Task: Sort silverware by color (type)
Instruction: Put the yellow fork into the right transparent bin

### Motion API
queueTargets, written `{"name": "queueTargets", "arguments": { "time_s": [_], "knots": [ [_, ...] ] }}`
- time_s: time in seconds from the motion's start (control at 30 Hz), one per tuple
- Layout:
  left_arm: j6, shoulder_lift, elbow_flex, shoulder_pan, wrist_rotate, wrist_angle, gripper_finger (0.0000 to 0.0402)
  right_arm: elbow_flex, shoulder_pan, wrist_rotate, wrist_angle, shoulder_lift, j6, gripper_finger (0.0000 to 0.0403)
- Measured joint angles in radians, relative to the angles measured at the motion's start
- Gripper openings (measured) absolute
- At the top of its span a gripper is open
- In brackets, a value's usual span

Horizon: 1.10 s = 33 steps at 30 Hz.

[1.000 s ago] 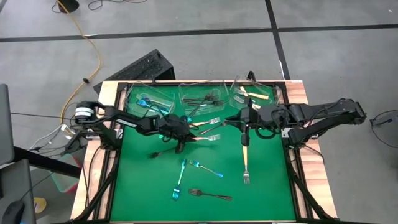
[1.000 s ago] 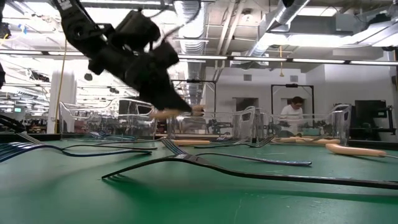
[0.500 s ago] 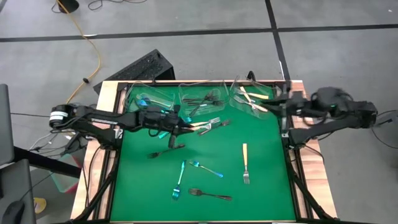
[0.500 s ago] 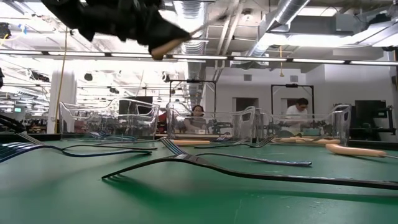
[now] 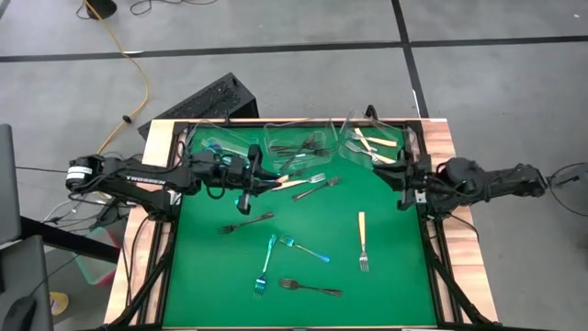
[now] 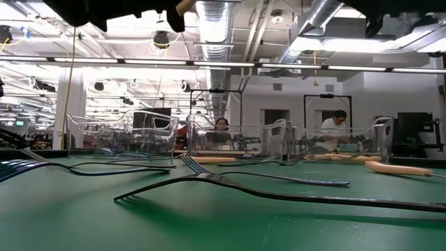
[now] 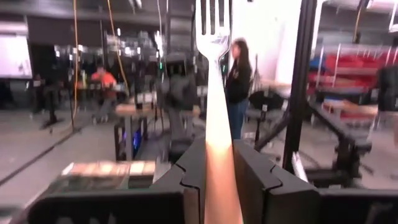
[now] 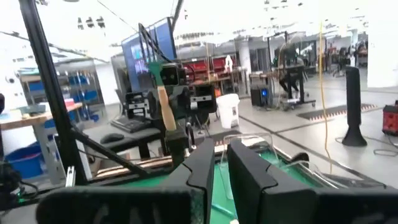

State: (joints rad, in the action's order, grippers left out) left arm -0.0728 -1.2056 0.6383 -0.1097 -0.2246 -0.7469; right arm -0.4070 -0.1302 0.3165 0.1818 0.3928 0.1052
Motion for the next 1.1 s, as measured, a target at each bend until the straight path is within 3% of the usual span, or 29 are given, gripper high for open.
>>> {"name": "queueTargets", "arguments": {
  "time_s": [0.13, 0.33, 0.57, 0.77, 1.1],
  "knots": [
    [-0.034, 0.000, -0.056, 0.000, 0.016, -0.129, 0.0037, 0.024, 0.000, 0.000, 0.038, 0.071, -0.003, 0.0072],
    [-0.059, -0.016, -0.131, 0.000, 0.051, -0.299, 0.0037, 0.024, 0.013, 0.012, 0.204, 0.279, -0.004, 0.0080],
    [-0.065, -0.093, -0.135, 0.003, 0.049, -0.391, 0.0037, -0.012, 0.065, 0.024, 0.464, 0.553, -0.008, 0.0173],
    [-0.065, -0.190, -0.134, 0.003, 0.059, -0.487, 0.0037, -0.145, 0.075, 0.026, 0.582, 0.788, -0.010, 0.0256],
    [-0.059, -0.270, -0.131, 0.003, 0.074, -0.556, 0.0040, -0.416, 0.081, 0.026, 0.582, 1.079, -0.068, 0.0270]
  ]
}}
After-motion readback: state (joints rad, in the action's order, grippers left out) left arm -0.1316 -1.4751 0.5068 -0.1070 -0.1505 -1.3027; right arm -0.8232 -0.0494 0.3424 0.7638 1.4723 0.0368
